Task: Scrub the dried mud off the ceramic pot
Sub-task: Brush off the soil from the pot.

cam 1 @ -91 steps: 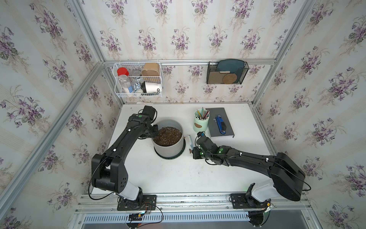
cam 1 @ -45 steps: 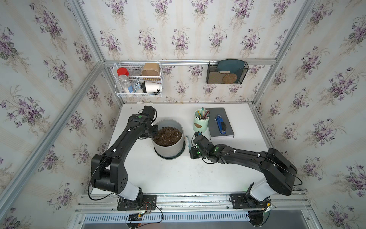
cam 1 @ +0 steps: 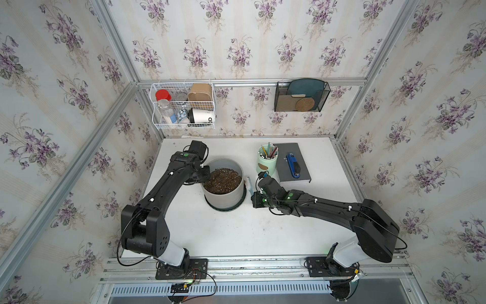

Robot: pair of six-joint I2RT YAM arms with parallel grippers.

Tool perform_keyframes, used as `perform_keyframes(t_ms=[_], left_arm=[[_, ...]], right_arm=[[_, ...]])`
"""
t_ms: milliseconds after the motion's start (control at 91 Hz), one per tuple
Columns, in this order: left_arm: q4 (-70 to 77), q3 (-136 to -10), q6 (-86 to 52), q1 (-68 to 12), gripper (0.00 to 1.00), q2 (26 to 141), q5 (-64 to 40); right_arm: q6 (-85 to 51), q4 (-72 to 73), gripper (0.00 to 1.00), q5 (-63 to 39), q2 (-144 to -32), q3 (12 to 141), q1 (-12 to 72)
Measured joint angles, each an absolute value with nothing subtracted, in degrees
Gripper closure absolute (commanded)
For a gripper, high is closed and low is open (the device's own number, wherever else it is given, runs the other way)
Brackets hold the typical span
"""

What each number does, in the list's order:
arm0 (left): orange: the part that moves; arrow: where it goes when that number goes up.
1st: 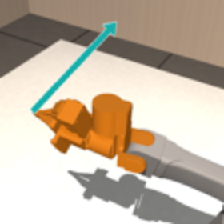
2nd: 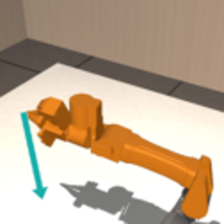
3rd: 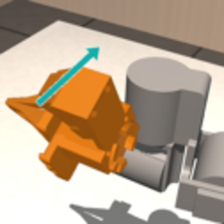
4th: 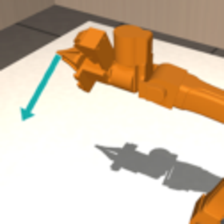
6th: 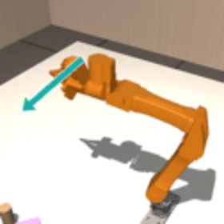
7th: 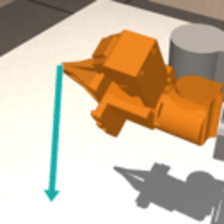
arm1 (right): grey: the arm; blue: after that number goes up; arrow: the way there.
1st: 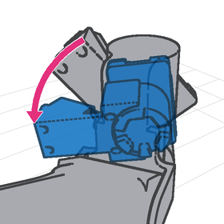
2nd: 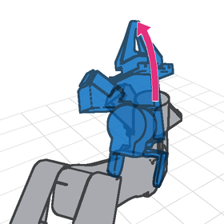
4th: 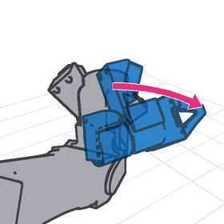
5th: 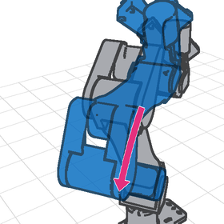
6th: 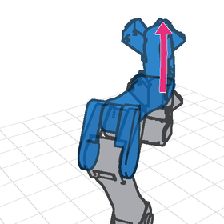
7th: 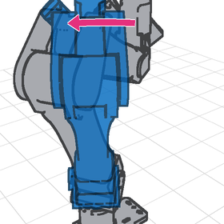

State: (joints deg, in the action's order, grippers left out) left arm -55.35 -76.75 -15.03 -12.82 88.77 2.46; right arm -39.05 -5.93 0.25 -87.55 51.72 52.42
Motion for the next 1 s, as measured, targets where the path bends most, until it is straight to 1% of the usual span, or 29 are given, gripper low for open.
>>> perform_keyframes(t_ms=[473,835,1000], left_arm=[[-54.81,-76.23,-15.07,-12.86,1.00,88.44,2.61],[-54.81,-76.25,-15.09,-12.93,1.00,88.42,2.66],[-54.81,-76.25,-15.09,-12.97,1.00,88.44,2.74]], right_arm=[[-39.05,-8.05,1.00,4.25,-82.48,48.49,51.68],[-38.76,-7.92,1.00,0.23,-91.05,53.87,51.64],[-38.57,-7.99,1.00,-0.91,-92.29,55.31,51.75]])
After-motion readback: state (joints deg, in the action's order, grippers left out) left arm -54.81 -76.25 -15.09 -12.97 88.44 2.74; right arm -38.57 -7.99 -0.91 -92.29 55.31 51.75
